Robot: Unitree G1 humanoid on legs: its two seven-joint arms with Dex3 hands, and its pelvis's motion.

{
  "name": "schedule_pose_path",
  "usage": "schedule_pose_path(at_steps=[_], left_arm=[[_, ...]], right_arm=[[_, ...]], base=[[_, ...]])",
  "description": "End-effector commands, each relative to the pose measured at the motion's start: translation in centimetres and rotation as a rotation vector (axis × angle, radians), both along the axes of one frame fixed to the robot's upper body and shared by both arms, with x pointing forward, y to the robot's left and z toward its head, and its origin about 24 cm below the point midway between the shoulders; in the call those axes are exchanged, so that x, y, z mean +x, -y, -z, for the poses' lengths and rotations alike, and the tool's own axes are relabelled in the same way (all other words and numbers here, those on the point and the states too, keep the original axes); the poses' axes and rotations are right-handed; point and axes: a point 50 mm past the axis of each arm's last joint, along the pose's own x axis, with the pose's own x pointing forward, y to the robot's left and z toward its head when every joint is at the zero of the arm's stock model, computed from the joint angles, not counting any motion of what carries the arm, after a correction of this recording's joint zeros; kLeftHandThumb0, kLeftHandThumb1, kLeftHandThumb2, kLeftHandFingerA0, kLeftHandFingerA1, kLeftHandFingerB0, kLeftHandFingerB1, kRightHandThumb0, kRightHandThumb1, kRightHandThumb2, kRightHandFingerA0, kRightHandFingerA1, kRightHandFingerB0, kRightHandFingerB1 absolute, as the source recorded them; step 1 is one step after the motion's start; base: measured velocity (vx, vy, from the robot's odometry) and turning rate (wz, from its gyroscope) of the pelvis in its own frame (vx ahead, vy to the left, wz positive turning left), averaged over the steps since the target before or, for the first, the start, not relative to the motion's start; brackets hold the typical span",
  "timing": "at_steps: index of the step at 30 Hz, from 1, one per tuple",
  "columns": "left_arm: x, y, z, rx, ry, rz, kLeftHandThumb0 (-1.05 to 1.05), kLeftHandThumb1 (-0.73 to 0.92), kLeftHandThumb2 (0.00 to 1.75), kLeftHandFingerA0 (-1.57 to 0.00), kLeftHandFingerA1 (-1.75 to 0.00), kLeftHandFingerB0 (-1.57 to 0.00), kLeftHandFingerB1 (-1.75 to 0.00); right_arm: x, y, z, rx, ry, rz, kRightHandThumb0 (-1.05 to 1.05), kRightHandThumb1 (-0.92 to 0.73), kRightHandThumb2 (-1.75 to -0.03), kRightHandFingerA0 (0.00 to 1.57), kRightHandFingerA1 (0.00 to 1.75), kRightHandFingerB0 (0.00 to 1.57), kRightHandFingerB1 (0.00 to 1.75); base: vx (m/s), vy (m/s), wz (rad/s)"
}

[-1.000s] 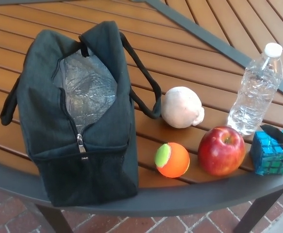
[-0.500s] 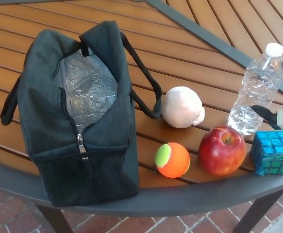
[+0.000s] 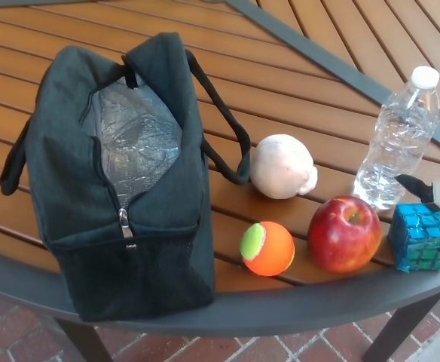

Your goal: Pick up a rubric cube, an apple, a tennis ball, a soft toy, a bottle from the table and put it into the lunch box one by one

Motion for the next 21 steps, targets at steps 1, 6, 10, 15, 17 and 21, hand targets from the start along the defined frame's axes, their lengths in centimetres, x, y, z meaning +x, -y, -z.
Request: schedule_pose_path(at_steps=[1, 6, 10, 15, 17, 21], left_arm=[[-0.1, -0.6, -0.4, 0.039, 0.040, 0.000, 0.06, 0.60, 0.80, -0.97, -1.07, -0.92, -0.89], [-0.4, -0.6, -0.4, 0.054, 0.031, 0.018, 0.06, 0.59, 0.77, -0.96, -1.04, -0.88, -0.85], [-0.5, -0.8, -0.3, 0.047, 0.023, 0.030, 0.09, 0.59, 0.77, -0.94, -1.04, -0.88, -0.86], [-0.7, -0.7, -0.3, 0.026, 0.033, 0.021, 0.09, 0.57, 0.83, -0.98, -1.07, -0.90, -0.87], [-0.8, -0.7, -0.3, 0.038, 0.025, 0.031, 0.06, 0.57, 0.80, -0.99, -1.06, -0.90, -0.87], [-1.5, -0.8, -0.3, 0.038, 0.001, 0.040, 0.06, 0.58, 0.75, -0.95, -1.03, -0.87, -0.84]], right_arm=[[0.8, -0.8, -0.3, -0.011, 0.041, 0.004, -0.61, -0.52, -0.56, 0.03, 0.49, 0.15, 0.33], [0.7, -0.8, 0.2, -0.013, 0.019, 0.012, -0.36, -0.30, -0.90, 0.05, 0.56, 0.00, 0.50], [0.8, -1.1, -0.2, 0.013, 0.047, -0.019, -0.36, -0.29, -0.89, 0.05, 0.56, 0.00, 0.50], [1.4, -1.6, -1.0, -0.010, 0.066, -0.044, -0.37, -0.29, -0.90, 0.05, 0.56, 0.00, 0.50], [1.5, -1.5, -1.2, -0.001, 0.078, -0.041, -0.37, -0.28, -0.90, 0.05, 0.56, 0.00, 0.50], [1.7, -1.3, -1.1, 0.032, 0.090, 0.002, -0.36, -0.27, -0.88, 0.03, 0.54, 0.00, 0.50]], base=[[0.00, 0.000, 0.00], [0.00, 0.000, 0.00], [0.00, 0.000, 0.00], [0.00, 0.000, 0.00], [0.00, 0.000, 0.00], [0.00, 0.000, 0.00]])
